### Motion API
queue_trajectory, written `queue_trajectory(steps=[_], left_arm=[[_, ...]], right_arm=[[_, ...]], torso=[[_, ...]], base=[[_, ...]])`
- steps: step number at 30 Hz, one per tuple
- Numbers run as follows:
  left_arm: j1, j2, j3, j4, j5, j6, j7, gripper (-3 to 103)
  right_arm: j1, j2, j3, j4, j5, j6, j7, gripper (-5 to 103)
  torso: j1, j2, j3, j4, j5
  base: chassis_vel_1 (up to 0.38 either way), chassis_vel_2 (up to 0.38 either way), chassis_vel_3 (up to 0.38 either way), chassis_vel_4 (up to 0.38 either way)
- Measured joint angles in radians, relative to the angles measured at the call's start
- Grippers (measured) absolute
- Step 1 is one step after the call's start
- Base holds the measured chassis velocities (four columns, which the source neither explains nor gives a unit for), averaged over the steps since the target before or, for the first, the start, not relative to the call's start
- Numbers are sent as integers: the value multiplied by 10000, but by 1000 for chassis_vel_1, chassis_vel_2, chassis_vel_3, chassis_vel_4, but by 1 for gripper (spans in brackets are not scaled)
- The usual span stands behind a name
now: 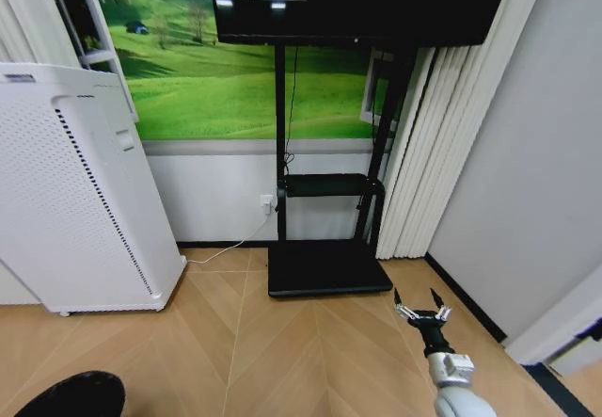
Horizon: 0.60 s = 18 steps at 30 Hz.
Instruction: Pick up the trash bin and place the garbage on the floor into it.
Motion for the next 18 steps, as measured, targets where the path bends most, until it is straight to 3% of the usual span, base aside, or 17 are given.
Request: queue_trajectory(steps=[18], left_arm=[[-541, 211, 283, 927, 312, -49, 9, 7]], right_arm=[[-41, -50, 47, -64, 49, 62, -14, 100]], torso=[[0, 0, 0, -1, 1]], base=[[0, 0, 0, 0]])
